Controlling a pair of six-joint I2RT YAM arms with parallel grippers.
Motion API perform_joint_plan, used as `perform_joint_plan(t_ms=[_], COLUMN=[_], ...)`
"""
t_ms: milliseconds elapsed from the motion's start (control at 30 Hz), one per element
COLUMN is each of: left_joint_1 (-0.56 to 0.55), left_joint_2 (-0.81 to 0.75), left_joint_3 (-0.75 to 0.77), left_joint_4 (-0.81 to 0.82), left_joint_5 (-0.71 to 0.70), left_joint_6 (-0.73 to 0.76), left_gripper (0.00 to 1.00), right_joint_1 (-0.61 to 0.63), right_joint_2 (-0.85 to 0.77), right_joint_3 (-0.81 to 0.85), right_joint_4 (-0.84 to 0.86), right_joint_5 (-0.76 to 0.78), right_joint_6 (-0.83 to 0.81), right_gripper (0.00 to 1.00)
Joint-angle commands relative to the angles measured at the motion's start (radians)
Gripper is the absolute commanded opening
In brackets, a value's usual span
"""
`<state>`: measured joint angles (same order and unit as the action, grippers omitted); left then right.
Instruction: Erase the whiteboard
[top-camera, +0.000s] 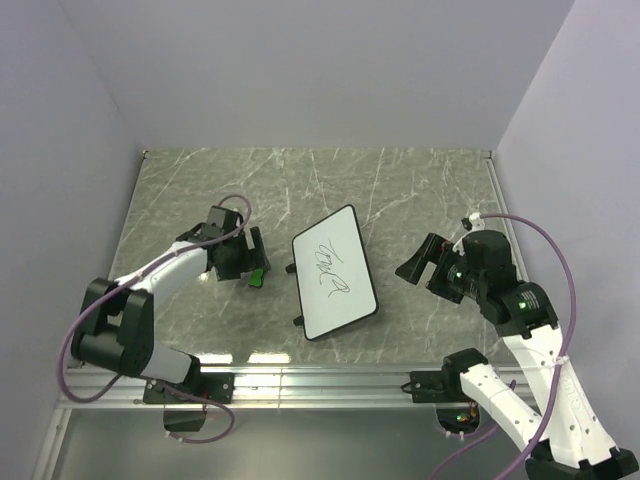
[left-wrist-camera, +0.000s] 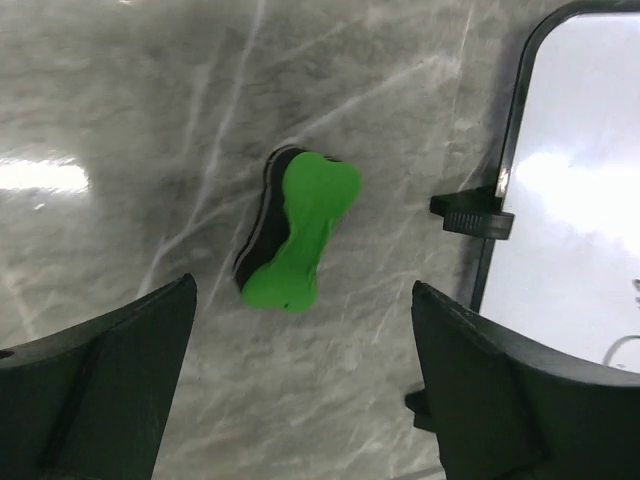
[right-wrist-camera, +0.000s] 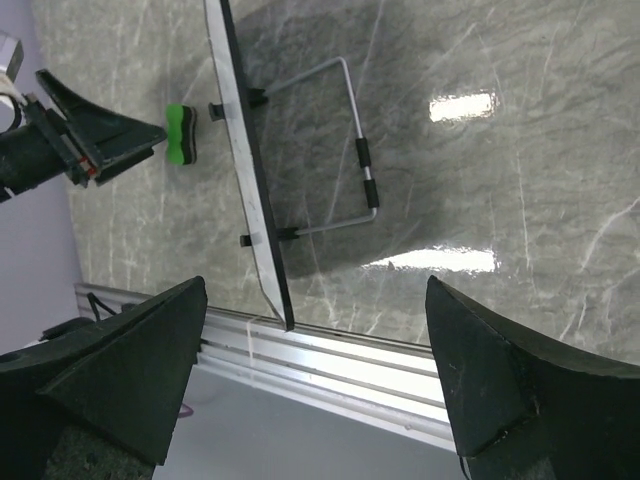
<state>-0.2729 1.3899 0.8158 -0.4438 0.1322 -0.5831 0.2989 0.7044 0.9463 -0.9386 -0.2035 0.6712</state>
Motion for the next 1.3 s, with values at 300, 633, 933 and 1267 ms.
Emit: perform_joint_plan(t_ms=[300, 633, 933, 1267], left_joint_1=[-0.078, -0.120, -0.137, -0.340], left_joint_2=[0.216, 0.241, 0.037, -0.039], left_joint_3=[0.079, 0.072, 0.154, 0.324], left_joint_4=[0.099, 0.056, -0.032, 0.089], left_joint_5=[-0.105, -0.158, -0.022, 0.222], left_joint_6=[0.074, 0.058, 0.009, -0.173], left_gripper=[0.76, 0.00, 0.00, 0.00], right_joint_1=[0.005, 0.005, 0.006, 0.097], right_joint_2=[0.020, 0.156, 0.346, 0.535], right_joint_3=[-0.015, 0.012, 0.043, 0.054], right_joint_4=[0.003, 0.132, 0.352, 0.481], right_joint_5=[0.007, -0.065, -0.203, -0.217], right_joint_6=[-0.027, -0.044, -0.030, -0.018], right_gripper=[0.95, 0.94, 0.92, 0.73])
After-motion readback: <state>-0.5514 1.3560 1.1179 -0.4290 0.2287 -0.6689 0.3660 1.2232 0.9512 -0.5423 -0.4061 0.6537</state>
